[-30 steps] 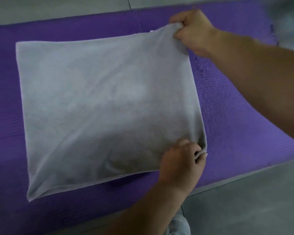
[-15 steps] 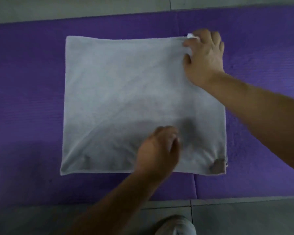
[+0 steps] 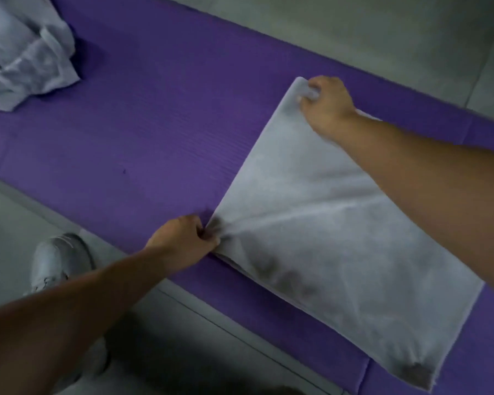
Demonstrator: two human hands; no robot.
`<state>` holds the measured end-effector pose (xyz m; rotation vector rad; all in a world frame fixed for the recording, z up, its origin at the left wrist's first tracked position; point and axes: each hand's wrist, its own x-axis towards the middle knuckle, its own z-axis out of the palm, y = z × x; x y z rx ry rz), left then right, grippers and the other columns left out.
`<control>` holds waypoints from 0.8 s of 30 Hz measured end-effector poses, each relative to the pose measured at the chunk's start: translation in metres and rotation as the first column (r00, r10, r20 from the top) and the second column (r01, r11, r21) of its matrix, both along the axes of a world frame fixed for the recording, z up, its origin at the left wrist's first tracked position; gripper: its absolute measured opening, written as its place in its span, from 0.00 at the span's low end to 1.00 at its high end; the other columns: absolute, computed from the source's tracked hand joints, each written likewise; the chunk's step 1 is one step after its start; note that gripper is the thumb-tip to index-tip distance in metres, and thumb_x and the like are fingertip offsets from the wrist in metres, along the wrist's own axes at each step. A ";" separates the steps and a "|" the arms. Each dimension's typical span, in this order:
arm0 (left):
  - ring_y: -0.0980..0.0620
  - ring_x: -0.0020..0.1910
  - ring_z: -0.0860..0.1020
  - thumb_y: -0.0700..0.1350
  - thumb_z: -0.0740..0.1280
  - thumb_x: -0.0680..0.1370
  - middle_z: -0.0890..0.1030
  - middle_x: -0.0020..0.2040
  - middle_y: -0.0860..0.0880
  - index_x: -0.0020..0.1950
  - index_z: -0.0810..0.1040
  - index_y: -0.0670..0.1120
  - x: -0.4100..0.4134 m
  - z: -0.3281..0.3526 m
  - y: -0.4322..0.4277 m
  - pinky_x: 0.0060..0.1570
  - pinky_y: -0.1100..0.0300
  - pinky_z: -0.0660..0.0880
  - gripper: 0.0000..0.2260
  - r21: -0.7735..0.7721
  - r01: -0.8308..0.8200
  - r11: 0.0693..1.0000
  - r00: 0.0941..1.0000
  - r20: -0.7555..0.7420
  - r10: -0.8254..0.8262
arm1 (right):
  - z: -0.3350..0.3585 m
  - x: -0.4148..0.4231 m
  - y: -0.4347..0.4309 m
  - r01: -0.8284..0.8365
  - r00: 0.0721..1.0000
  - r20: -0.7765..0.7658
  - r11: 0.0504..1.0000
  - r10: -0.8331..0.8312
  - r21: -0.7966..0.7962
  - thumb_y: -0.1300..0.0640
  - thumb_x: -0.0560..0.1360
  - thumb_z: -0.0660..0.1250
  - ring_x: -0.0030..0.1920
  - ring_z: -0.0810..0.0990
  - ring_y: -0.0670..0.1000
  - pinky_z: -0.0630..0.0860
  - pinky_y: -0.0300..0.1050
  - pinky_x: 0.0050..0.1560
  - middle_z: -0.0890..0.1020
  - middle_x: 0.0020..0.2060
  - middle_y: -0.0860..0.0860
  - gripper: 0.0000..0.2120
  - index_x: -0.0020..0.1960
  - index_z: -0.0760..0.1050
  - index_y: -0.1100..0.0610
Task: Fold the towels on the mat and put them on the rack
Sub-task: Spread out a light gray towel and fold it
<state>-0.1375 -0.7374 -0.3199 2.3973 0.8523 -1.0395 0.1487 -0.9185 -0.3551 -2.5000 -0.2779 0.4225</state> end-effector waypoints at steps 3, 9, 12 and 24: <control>0.49 0.41 0.78 0.57 0.72 0.75 0.80 0.41 0.49 0.46 0.76 0.48 -0.012 -0.011 -0.001 0.40 0.54 0.74 0.14 -0.068 -0.127 0.990 0.990 0.055 0.131 | -0.003 0.023 0.012 0.075 0.997 -0.016 0.989 -0.078 -0.126 0.47 0.79 0.67 0.64 0.77 0.61 0.71 0.48 0.65 0.71 0.70 0.60 0.22 0.69 0.74 0.56; 0.51 0.35 0.85 0.46 0.77 0.74 0.85 0.34 0.48 0.45 0.80 0.46 -0.016 -0.022 0.022 0.45 0.53 0.83 0.08 -0.333 -0.326 0.885 0.941 -0.026 0.337 | 0.002 0.045 0.025 -0.015 0.994 -0.111 0.976 -0.010 -0.215 0.42 0.74 0.72 0.44 0.83 0.57 0.79 0.49 0.54 0.85 0.44 0.56 0.17 0.47 0.82 0.57; 0.56 0.29 0.81 0.45 0.77 0.75 0.83 0.31 0.49 0.39 0.79 0.46 -0.006 -0.020 0.045 0.36 0.61 0.78 0.09 -0.400 -0.173 0.900 0.985 -0.059 0.163 | 0.000 0.053 0.033 0.038 0.991 -0.127 0.994 -0.051 -0.098 0.47 0.73 0.74 0.42 0.82 0.55 0.82 0.52 0.50 0.83 0.41 0.53 0.10 0.39 0.78 0.51; 0.54 0.33 0.83 0.53 0.73 0.77 0.85 0.33 0.52 0.38 0.82 0.45 0.017 0.008 0.206 0.38 0.61 0.77 0.13 -0.415 -0.101 0.904 0.982 0.107 0.159 | 0.053 0.067 0.164 0.267 0.955 -0.226 0.890 -0.192 0.371 0.54 0.76 0.71 0.28 0.75 0.45 0.72 0.40 0.30 0.78 0.32 0.49 0.07 0.40 0.76 0.51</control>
